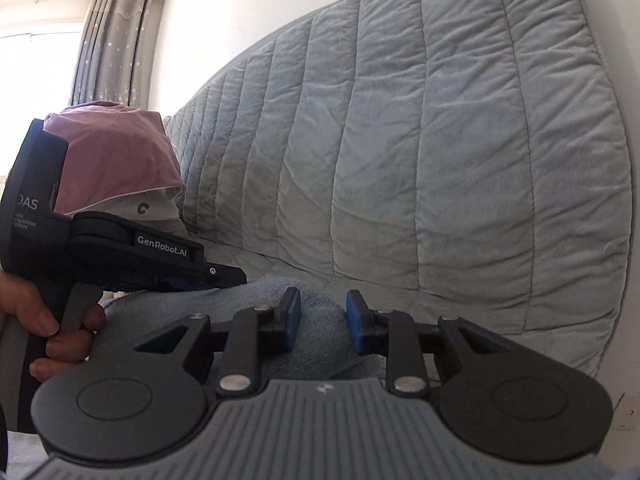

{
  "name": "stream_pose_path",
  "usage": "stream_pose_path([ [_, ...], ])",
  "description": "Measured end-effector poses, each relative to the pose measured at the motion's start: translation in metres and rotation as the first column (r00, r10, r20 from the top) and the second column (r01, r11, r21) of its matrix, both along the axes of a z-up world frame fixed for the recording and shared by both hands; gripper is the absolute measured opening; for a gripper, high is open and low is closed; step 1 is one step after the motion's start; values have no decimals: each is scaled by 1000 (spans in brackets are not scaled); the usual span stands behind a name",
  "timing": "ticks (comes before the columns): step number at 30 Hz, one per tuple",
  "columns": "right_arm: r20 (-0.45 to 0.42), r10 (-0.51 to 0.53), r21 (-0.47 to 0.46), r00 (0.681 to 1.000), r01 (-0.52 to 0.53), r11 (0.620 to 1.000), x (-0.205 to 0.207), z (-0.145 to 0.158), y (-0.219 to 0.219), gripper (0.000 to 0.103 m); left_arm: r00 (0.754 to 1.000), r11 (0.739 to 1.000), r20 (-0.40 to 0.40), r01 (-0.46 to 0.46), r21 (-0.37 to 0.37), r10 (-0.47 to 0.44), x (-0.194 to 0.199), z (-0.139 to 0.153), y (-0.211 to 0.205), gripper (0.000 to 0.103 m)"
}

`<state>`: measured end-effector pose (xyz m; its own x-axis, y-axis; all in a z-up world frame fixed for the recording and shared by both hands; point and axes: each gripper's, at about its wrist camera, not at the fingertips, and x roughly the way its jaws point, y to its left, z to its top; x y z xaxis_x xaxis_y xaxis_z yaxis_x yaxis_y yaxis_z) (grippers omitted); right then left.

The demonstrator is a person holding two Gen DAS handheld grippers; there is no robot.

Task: Fold clothes
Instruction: 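Lower the sweater onto the folded clothes stack and open both tools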

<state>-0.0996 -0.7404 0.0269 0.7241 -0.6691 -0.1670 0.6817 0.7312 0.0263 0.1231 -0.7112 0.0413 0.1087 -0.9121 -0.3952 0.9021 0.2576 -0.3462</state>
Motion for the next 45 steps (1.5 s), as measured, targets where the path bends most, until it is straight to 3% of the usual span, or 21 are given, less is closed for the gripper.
stream_pose_path([
  [7,-26,17,101,1000,-14,995,3,-7,-32,29,993,994,116,1,111,-14,-14,-2,-36,27],
  [13,-10,20,147,1000,-18,989,-4,-9,-38,29,991,994,132,-8,113,-7,-18,-1,-38,27],
  [19,3,25,137,1000,-26,990,-5,6,-26,31,988,996,151,-33,84,20,-24,10,-21,29],
  [25,-26,54,109,998,-51,993,-5,25,-11,34,987,995,156,-55,80,42,-31,28,-5,41],
  [45,-121,149,178,981,-127,976,-21,63,54,53,982,972,139,-150,183,125,-58,63,97,55],
])
